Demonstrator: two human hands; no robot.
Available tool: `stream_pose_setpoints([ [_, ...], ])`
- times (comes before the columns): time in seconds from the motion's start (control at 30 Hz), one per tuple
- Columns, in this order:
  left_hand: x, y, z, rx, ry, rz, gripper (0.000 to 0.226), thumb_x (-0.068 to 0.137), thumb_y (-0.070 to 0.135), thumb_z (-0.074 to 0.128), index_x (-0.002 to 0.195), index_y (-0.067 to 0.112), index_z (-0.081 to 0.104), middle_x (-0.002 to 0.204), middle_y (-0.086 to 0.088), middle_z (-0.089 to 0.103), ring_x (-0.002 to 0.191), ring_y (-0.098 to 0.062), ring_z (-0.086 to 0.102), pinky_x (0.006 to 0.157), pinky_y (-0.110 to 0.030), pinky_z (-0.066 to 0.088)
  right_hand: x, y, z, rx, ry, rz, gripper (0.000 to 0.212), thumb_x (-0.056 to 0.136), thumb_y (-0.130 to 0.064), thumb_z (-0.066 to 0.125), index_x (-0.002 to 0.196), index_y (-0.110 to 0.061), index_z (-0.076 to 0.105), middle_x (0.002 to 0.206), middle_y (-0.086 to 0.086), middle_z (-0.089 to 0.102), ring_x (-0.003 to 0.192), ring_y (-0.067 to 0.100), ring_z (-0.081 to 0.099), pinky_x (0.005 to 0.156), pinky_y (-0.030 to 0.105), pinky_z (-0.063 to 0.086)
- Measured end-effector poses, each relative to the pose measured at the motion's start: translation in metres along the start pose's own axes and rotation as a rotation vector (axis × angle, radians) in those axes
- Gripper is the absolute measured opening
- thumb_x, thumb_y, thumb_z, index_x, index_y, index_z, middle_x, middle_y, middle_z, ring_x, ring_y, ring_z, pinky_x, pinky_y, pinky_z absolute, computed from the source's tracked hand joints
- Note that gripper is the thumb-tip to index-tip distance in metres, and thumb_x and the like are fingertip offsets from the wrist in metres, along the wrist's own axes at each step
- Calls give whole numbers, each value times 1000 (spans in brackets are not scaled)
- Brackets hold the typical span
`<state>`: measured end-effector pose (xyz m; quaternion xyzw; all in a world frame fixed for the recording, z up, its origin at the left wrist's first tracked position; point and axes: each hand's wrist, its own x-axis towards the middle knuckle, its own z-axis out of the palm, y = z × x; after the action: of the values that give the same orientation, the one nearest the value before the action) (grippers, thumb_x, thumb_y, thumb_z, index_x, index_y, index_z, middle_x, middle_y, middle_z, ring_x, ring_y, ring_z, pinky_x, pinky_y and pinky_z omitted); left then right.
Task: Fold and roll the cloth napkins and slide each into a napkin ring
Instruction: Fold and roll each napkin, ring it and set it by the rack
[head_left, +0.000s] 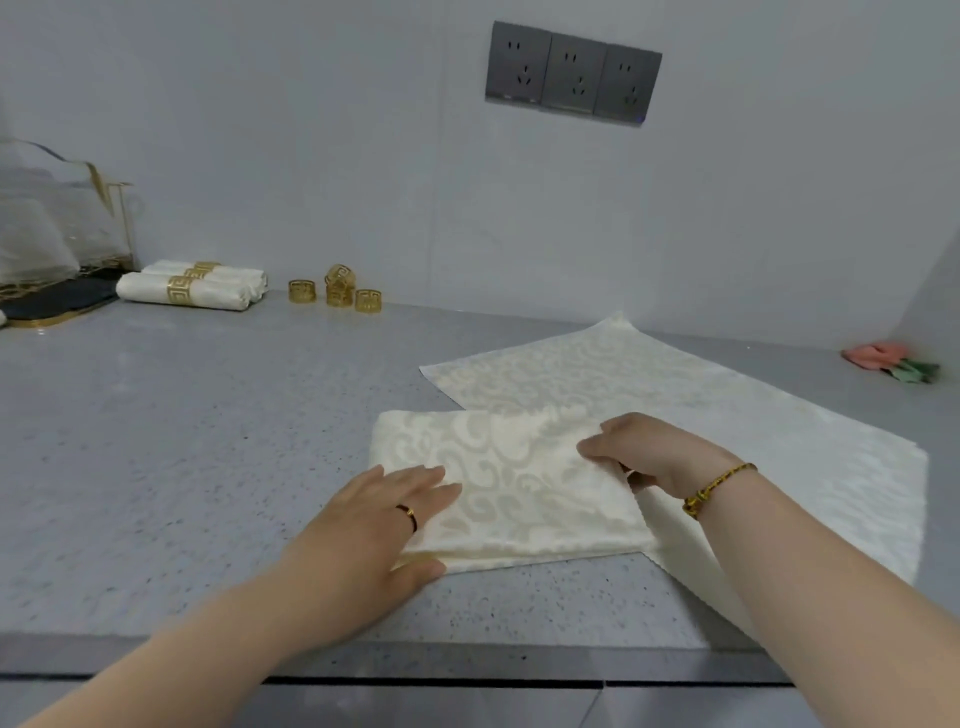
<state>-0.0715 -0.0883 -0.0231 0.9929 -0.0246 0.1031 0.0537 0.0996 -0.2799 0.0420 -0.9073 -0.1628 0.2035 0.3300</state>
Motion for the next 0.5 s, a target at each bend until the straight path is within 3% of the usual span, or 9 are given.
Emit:
stream_pose_setpoints([
  [0.07, 3, -1, 7, 79, -63, 17, 67, 93, 52, -1, 124, 29, 54, 127, 12, 56, 118, 2, 44, 105, -17, 14, 6, 12, 2, 6, 48, -5, 42, 90, -13, 53, 54, -13, 32, 41, -2, 35, 38, 12, 33, 46, 21, 28],
  [0.17, 4, -2, 15, 144, -12, 49, 72, 97, 44, -3, 106, 32, 68, 111, 15, 65, 102, 1, 62, 96, -21, 27, 12, 23, 6, 136, 106, -10, 47, 88, -8, 56, 51, -15, 28, 25, -6, 26, 22, 7, 22, 34, 14, 25],
  [0.2, 5, 1, 10, 112, -51, 60, 76, 93, 52, -7, 115, 32, 63, 121, 15, 59, 110, 3, 56, 101, -21, 20, 14, 25, 7, 159, 123, -18, 49, 87, -6, 57, 49, -15, 27, 25, -4, 25, 22, 7, 21, 33, 13, 25],
  [0.23, 6, 2, 8, 82, -141, 43, 87, 82, 65, -17, 129, 33, 49, 137, 17, 41, 123, 7, 39, 106, -19, 7, 15, 26, 8, 161, 139, -30, 50, 87, -4, 57, 48, -15, 27, 26, -3, 25, 22, 8, 20, 33, 13, 26],
  [0.27, 7, -1, 13, 68, -116, 62, 104, 63, 75, -28, 141, 34, 29, 143, 21, 15, 129, 11, 14, 106, -15, -8, 17, 27, 9, 162, 147, -40, 51, 86, -3, 57, 47, -15, 26, 27, -3, 24, 22, 8, 20, 32, 13, 26],
  [0.33, 6, -4, 18, 56, -129, 75, 122, 39, 78, -39, 145, 37, 5, 135, 28, -8, 123, 13, -10, 102, -11, -20, 21, 29, 9, 163, 157, -47, 52, 85, -2, 57, 48, -15, 23, 28, -6, 21, 22, 7, 18, 29, 13, 21],
  [0.4, 7, -1, 12, 66, -88, 108, 106, 61, 77, -29, 141, 36, 27, 142, 24, 14, 128, 14, 13, 108, -13, -4, 23, 32, 8, 171, 162, -41, 52, 85, -3, 58, 50, -16, 21, 31, -8, 18, 24, 6, 15, 29, 13, 17],
  [0.47, 7, -1, 8, 115, -48, 104, 79, 89, 57, -10, 115, 34, 62, 119, 22, 59, 107, 9, 55, 100, -16, 27, 24, 36, 5, 195, 170, -40, 51, 85, -4, 58, 52, -17, 22, 34, -8, 17, 24, 6, 14, 30, 13, 14],
  [0.5, 8, 0, 10, 100, 18, 125, 75, 94, 49, -5, 103, 35, 68, 105, 22, 66, 94, 7, 62, 91, -15, 39, 24, 39, 4, 215, 173, -40, 50, 85, -5, 59, 53, -16, 23, 34, -9, 17, 24, 6, 14, 30, 12, 14],
])
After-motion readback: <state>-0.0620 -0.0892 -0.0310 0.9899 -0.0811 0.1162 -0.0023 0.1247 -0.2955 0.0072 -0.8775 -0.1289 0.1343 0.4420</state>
